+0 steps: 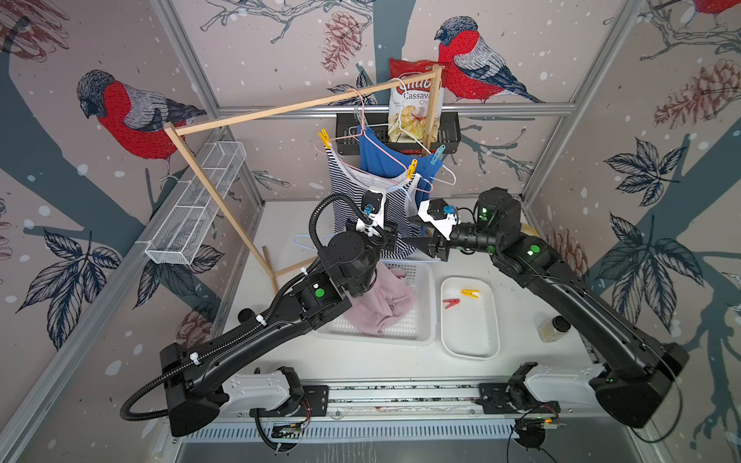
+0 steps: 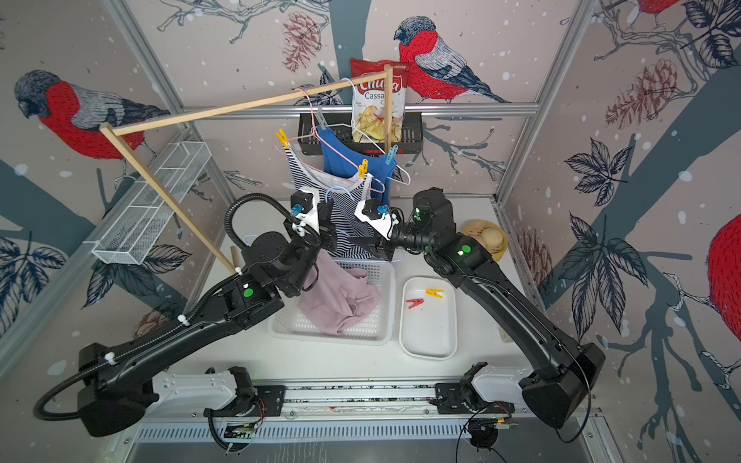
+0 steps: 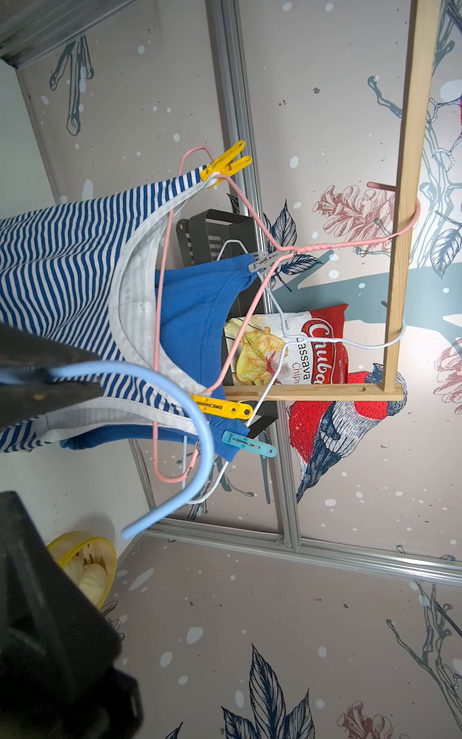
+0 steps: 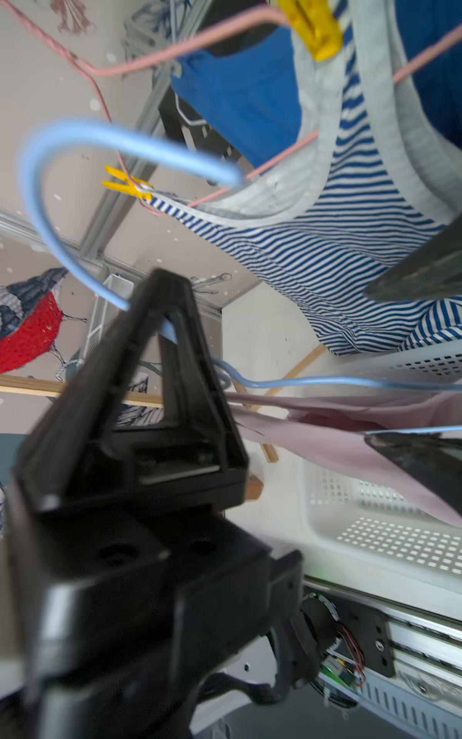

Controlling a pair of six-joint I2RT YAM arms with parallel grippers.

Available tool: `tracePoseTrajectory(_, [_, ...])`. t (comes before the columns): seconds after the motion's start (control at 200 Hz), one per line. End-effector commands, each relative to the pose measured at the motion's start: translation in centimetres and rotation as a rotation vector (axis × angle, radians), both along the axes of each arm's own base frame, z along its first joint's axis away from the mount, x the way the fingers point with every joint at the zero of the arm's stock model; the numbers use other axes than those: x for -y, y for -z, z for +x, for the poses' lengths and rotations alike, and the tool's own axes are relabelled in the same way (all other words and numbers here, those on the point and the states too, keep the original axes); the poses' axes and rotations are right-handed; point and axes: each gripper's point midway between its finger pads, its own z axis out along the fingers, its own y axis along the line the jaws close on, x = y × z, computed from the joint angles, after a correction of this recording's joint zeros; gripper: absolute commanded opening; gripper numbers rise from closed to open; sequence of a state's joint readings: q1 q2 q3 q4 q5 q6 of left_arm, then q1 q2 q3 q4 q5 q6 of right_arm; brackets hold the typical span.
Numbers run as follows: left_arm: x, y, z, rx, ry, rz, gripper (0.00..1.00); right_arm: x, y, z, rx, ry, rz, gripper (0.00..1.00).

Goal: Remove the clothespins securing tank tops to the hanger
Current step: Remove the tank top from the hanger.

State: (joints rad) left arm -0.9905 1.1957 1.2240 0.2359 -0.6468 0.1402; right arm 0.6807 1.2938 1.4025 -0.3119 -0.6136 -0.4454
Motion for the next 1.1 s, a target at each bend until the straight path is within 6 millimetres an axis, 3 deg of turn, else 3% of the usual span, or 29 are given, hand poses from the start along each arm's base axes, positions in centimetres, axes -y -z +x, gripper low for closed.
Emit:
tracePoseTrajectory(0.0, [-0.1, -2.0, -0.3, 0.052, 0.014, -0.039, 0.0, -0.6, 1.0, -0.7, -0.04, -0.064, -0.018, 0.52])
tracePoseTrajectory(0.2, [0.3, -2.3, -0.3, 0.057, 0.029, -0.042, 0.0, -1.3, 2.1, -0.7, -0.073, -0.107, -0.029, 0.43])
tracePoseTrajectory(0.335, [0.9, -2.2, -0.2, 0.052, 0.041, -0.026, 0.0, -1.4, 2.1, -1.2, -0.071, -0.135, -0.021, 0.24])
tracePoseTrajectory(0.445, [1.4, -2.1, -0.2, 0.043, 0.057, -0.012, 0.0, -1.1, 2.1, -1.1, -0.065, -0.12, -0.019, 0.0])
tracePoseTrajectory(0.535, [1.5, -2.1, -0.3, 0.036, 0.061, -0.012, 0.0, -0.9, 2.3, -1.1, -0.062, -0.109, -0.017, 0.0])
tracePoseTrajectory(0.58, [1.4, -2.2, -0.3, 0.033, 0.062, -0.019, 0.09, -0.8, 2.3, -1.0, -0.061, -0.101, -0.016, 0.0])
tracePoseTrajectory(0.68, [1.1, -2.4, -0.5, 0.031, 0.059, -0.028, 0.4, -0.4, 2.5, -1.0, -0.052, -0.092, -0.012, 0.0])
tracePoseTrajectory(0.825, [-0.5, -1.5, -0.3, -0.007, -0.007, -0.024, 0.98, 0.3, 2.4, -1.2, -0.04, -0.08, 0.006, 0.0])
tracePoseTrajectory(0.961, [-2.5, -0.7, -0.7, -0.014, -0.061, -0.053, 0.99, 0.6, 3.1, -0.8, -0.052, -0.066, 0.008, 0.0])
tracePoseTrajectory(0.986, [-2.9, -0.6, -0.8, -0.017, -0.071, -0.055, 0.99, 1.1, 2.2, -1.3, -0.03, -0.062, 0.025, 0.0])
tracePoseTrajectory(1.091, [-5.5, -0.4, -1.4, -0.041, -0.136, -0.084, 0.99, 1.6, 2.1, -1.0, -0.024, -0.044, 0.033, 0.0])
